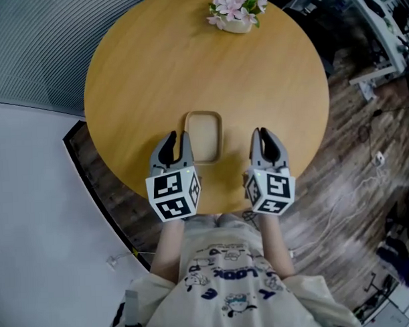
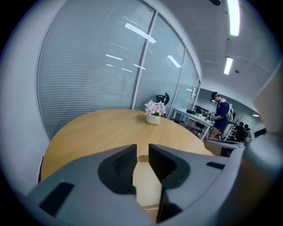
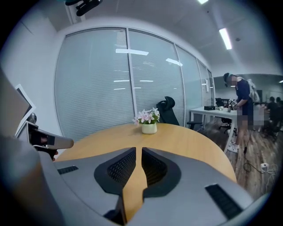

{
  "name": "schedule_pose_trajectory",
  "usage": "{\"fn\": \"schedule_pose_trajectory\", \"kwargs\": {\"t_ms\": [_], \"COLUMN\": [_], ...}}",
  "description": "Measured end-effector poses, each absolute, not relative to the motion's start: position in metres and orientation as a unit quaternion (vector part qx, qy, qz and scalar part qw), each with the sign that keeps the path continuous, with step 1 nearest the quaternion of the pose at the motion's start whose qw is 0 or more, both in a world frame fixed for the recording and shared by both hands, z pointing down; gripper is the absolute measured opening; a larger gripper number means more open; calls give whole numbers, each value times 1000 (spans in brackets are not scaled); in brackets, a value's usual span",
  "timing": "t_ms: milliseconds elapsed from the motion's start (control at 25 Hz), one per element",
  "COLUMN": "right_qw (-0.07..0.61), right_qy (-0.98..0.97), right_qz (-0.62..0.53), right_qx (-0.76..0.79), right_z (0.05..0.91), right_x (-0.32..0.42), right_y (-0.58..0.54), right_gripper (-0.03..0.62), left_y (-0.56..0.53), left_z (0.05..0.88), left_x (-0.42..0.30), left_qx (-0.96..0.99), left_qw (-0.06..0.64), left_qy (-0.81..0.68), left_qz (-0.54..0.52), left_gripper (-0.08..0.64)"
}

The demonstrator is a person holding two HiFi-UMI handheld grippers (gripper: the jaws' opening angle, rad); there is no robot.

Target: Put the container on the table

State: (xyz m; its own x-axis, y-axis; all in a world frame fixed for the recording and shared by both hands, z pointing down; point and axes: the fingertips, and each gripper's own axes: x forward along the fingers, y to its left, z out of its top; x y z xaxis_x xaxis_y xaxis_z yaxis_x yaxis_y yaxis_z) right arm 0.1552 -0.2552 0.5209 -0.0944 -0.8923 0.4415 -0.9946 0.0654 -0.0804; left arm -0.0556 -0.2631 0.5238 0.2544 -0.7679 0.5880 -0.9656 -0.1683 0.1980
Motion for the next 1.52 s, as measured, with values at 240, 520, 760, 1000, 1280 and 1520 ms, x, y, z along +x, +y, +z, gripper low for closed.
{"fn": "schedule_pose_trajectory", "kwargs": {"t_ms": [240, 520, 760, 1000, 1280, 1520], "right_qw": [114, 75, 54, 39, 21, 11], "right_qy": [-733, -750, -753, -756, -759, -767], "right_qz": [149, 115, 92, 73, 55, 39], "right_qx": [653, 648, 649, 650, 649, 640], "right_z": [478, 433, 404, 377, 353, 337], "right_x": [147, 141, 139, 141, 144, 143], "right_y": [-258, -257, -256, -252, -247, -244], "right_gripper": [40, 40, 40, 40, 40, 40], "left_y": [-260, -256, -250, -243, -236, -233], "left_z": [475, 421, 388, 362, 331, 316], "left_x": [-57, -62, -63, -62, -58, -56], "left_qx": [756, 764, 768, 770, 775, 776], "left_qw": [223, 167, 127, 100, 60, 44], "left_qy": [-598, -615, -621, -627, -627, -629], "left_qz": [146, 105, 87, 70, 49, 32], "left_gripper": [42, 8, 5, 5, 5, 5]}}
